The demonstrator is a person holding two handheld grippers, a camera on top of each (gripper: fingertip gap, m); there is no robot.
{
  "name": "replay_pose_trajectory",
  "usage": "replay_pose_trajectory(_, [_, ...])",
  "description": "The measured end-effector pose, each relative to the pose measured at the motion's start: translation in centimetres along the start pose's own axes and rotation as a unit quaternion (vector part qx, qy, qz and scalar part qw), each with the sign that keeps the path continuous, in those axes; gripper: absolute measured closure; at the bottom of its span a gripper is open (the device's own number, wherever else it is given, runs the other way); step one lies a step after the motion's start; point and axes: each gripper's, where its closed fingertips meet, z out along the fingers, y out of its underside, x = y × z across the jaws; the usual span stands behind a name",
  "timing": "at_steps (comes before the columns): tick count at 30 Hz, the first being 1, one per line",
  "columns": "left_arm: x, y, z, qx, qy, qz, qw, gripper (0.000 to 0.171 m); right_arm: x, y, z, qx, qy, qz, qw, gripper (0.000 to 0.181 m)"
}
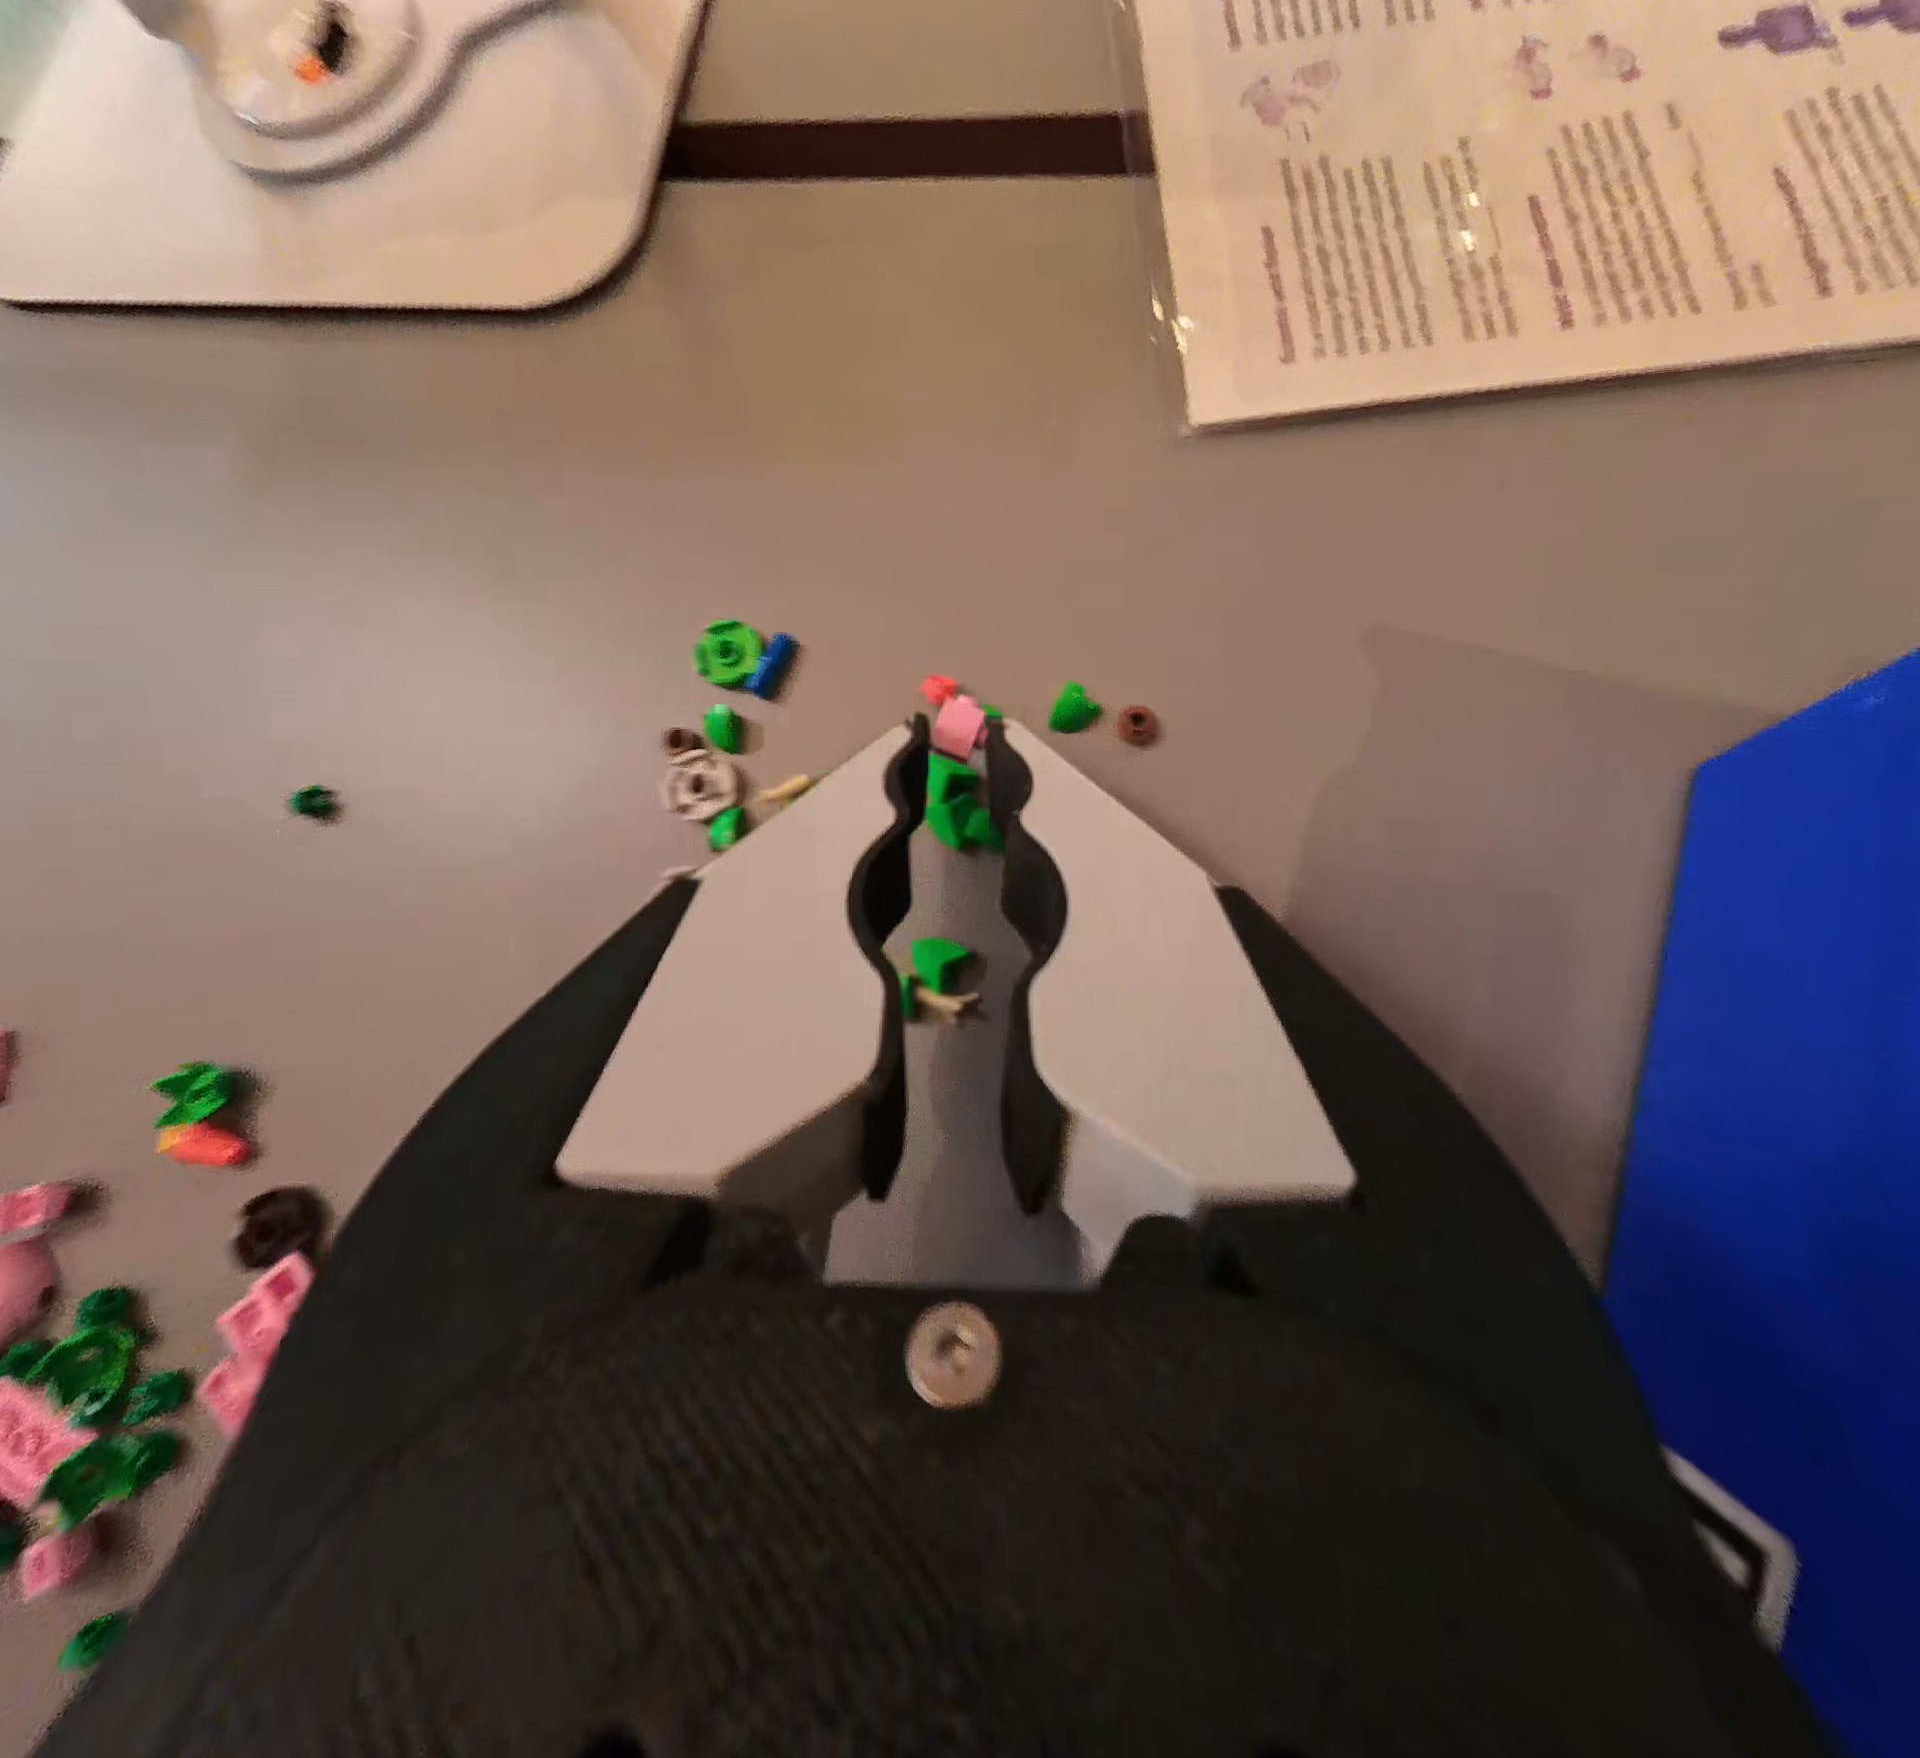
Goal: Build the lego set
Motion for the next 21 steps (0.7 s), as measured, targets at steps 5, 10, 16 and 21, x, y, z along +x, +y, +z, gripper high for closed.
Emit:
replay_pose_trajectory(5, [0.3, -0.8, -0.3, 0.025, -0.001, 0.023, 0.999, 0.171, -10.2, -1.0, -4.7, 0.073, -0.194, -0.058, 0.977, 0.172])
replay_pose_trajectory(10, [0.8, -3.6, -2.1, 0.114, -0.047, 0.096, 0.988, 0.150, -26.9, 4.5, -16.0, 0.024, -0.551, -0.080, 0.830, 0.172])
replay_pose_trajectory(16, [4.1, -6.3, -5.0, 0.231, -0.024, 0.177, 0.956, 0.150, -35.8, 9.6, -25.5, -0.101, -0.738, -0.040, 0.666, 0.172])
replay_pose_trajectory(21, [7.5, -6.0, -5.2, 0.248, 0.017, 0.255, 0.934, 0.153, -37.3, 10.6, -26.5, -0.147, -0.750, -0.006, 0.645, 0.172])
